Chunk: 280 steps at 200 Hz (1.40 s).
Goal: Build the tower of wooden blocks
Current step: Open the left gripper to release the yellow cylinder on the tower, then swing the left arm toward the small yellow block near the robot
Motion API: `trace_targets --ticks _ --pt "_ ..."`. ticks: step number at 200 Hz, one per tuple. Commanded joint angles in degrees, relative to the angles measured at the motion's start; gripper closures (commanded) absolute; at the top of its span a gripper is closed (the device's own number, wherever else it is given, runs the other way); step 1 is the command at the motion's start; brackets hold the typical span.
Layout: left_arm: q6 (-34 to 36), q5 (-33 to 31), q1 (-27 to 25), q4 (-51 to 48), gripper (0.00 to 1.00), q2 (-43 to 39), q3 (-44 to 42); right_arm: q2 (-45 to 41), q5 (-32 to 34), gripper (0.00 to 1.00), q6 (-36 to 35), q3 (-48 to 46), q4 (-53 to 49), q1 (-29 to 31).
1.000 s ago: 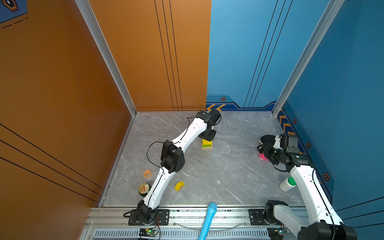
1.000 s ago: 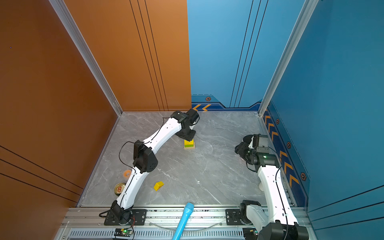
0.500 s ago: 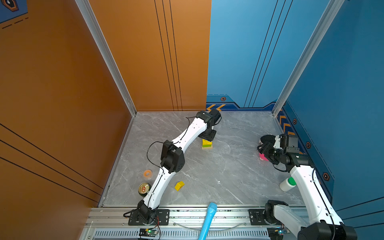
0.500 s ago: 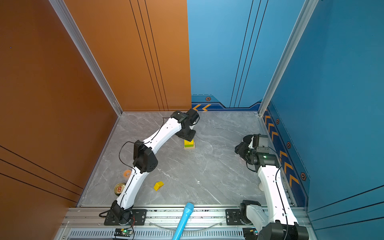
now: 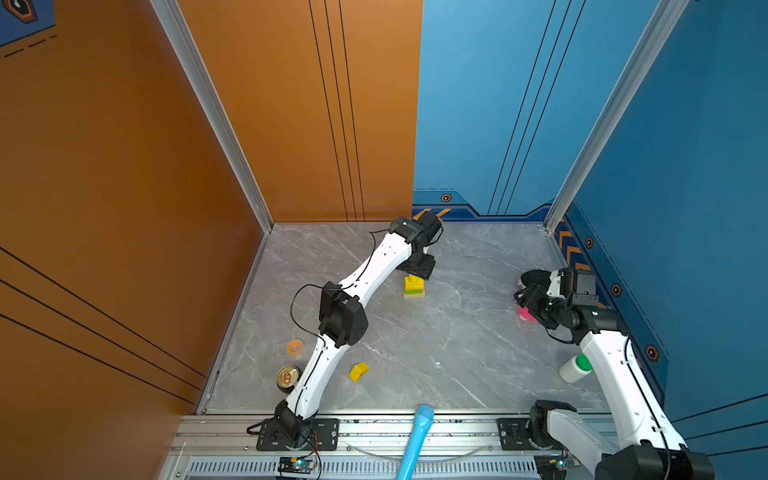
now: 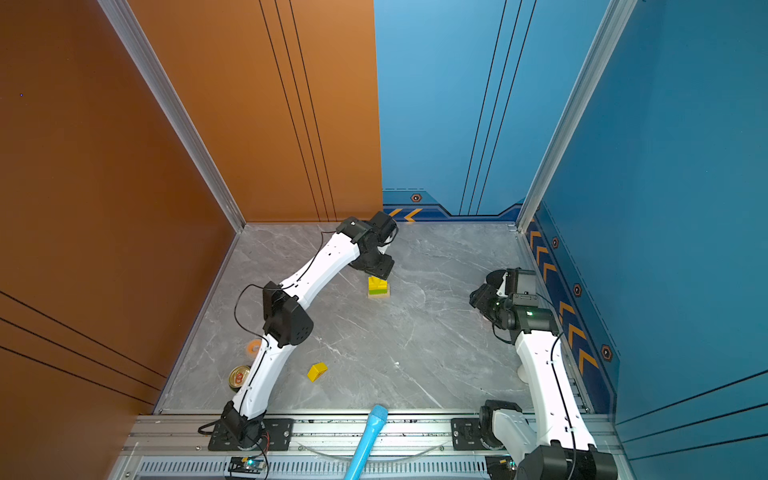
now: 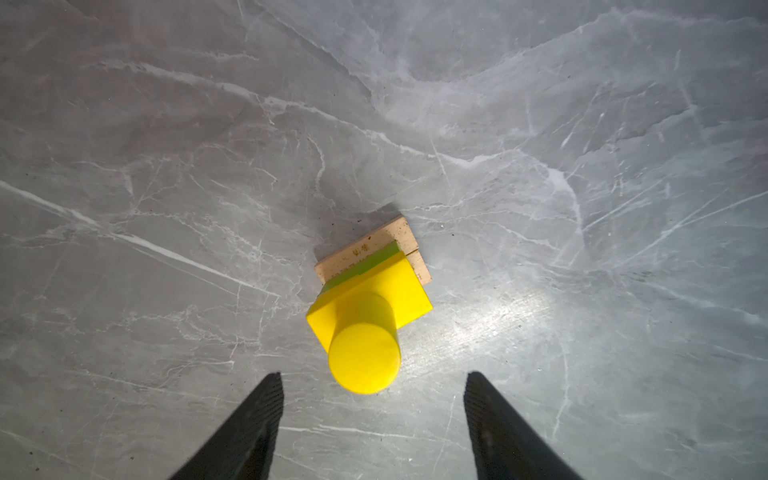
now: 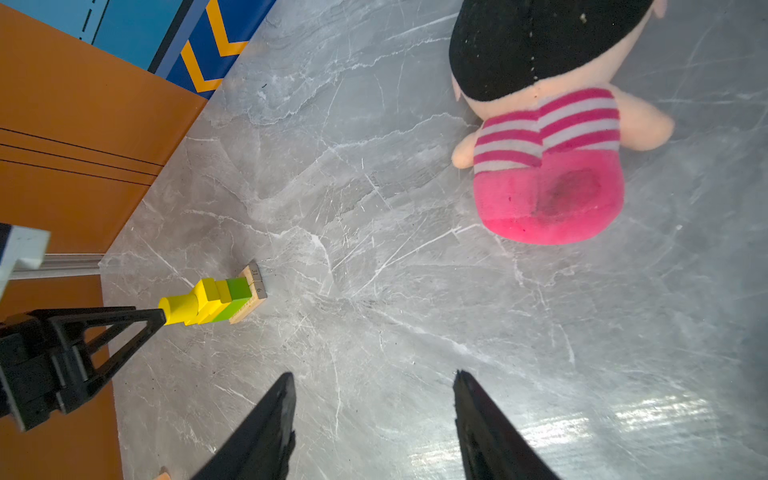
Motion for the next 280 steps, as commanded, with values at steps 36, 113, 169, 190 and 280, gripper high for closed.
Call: trace_targets --ticks 36,113,169,190,280 --pt "0.9 -3.3 0.0 -0.5 0.29 -17.0 -5.7 0.9 -1.0 0.34 1.0 0.5 2.7 2.2" --pt "-4.5 -8.3 -1.8 9.5 0.31 -49.6 -46.6 1.2 -1.4 0.33 0.6 0.0 4.1 6.5" --pt "-16.6 -9.5 -5.7 10.8 0.32 -65.6 -73.2 2.1 0.0 0.32 0.2 -0.4 4.8 12.1" --pt "-19.8 -9.8 -7.4 10.9 0.32 -68.4 -79.3 2.3 0.9 0.31 0.1 -0.3 4.6 13.7" --pt "-17.4 -4.9 -10.7 21.7 0.3 -64.8 -93.6 2.3 3.0 0.29 0.4 0.2 4.1 17.1"
